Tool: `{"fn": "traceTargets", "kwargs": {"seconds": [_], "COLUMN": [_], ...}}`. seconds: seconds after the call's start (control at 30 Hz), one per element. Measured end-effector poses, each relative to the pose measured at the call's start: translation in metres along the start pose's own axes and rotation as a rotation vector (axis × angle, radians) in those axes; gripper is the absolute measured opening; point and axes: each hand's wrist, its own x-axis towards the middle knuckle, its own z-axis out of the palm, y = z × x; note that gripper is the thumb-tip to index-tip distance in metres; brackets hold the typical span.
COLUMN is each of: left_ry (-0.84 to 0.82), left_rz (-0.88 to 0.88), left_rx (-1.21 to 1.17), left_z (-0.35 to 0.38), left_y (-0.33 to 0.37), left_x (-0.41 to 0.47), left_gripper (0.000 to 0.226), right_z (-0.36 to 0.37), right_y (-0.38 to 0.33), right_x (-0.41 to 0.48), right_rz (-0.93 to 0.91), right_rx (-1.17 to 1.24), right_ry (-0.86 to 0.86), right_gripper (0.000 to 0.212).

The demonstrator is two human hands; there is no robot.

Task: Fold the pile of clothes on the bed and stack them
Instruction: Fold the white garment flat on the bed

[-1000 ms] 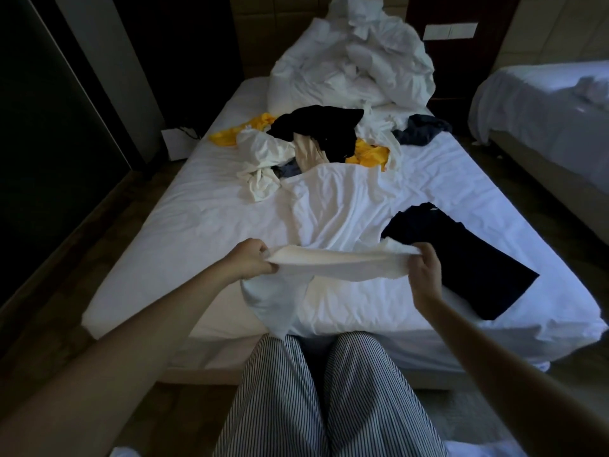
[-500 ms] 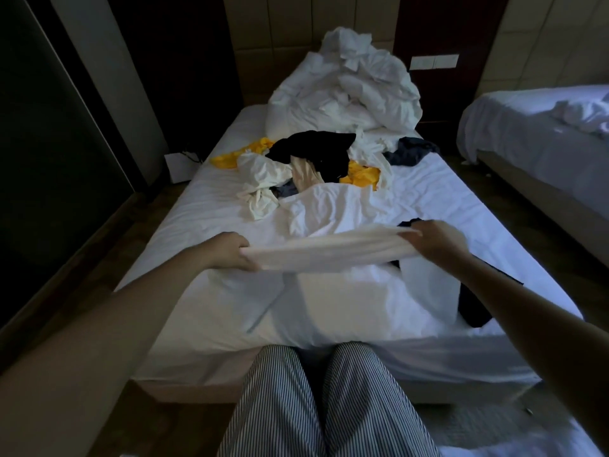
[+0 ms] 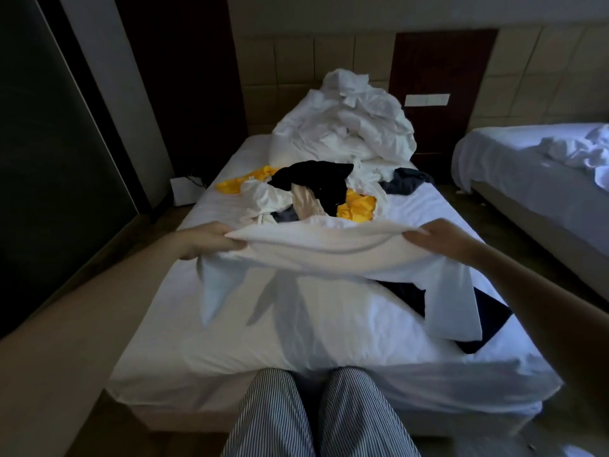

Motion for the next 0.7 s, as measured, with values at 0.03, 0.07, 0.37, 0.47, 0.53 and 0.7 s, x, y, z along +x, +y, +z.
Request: {"fn": "traceTargets", "kwargs": {"seconds": [0.03,0.07,0.37,0.47,0.53,0.7], "left_ry": [-0.106,-0.216,-0.435,-0.246,-0.124,0.085], "left_rz": [-0.058,-0.121,-0.300,-0.201,-0.160,-0.104], "left_rx": [0.104,0.201,0.058,0.022,-0.019,-0.035], "left_z": [0.003,0.007,0.050,0.048,0.045,0.032], "left_y": [-0.007,-0.016,-0.074,-0.075,-0.072,-0.058], "left_x": [0.001,0.002,0.021,0.038,0.054,0.106], "left_gripper": [0.015,0.024,0.016,0.012,0.008,0.007], "right_z": [0.008,0.015,0.069,0.074,0.075,0.080], "right_y": [0.004,0.005,0.042,0.048,0.043,0.037], "right_x": [-0.002,-0.007,0.002,0.017,0.025,0.069], "right_rz": [0.060,0.086,0.200,0.161,0.123,0.155], "right_rx": [-0.057,-0.121,-0.046,0.129,0.263,0.356], "right_ry": [-0.143,-0.252,-0.476,-0.328,-0.226,-0.035], "right_gripper": [0.050,0.051,0.046,0.048,0.068,0.061]}}
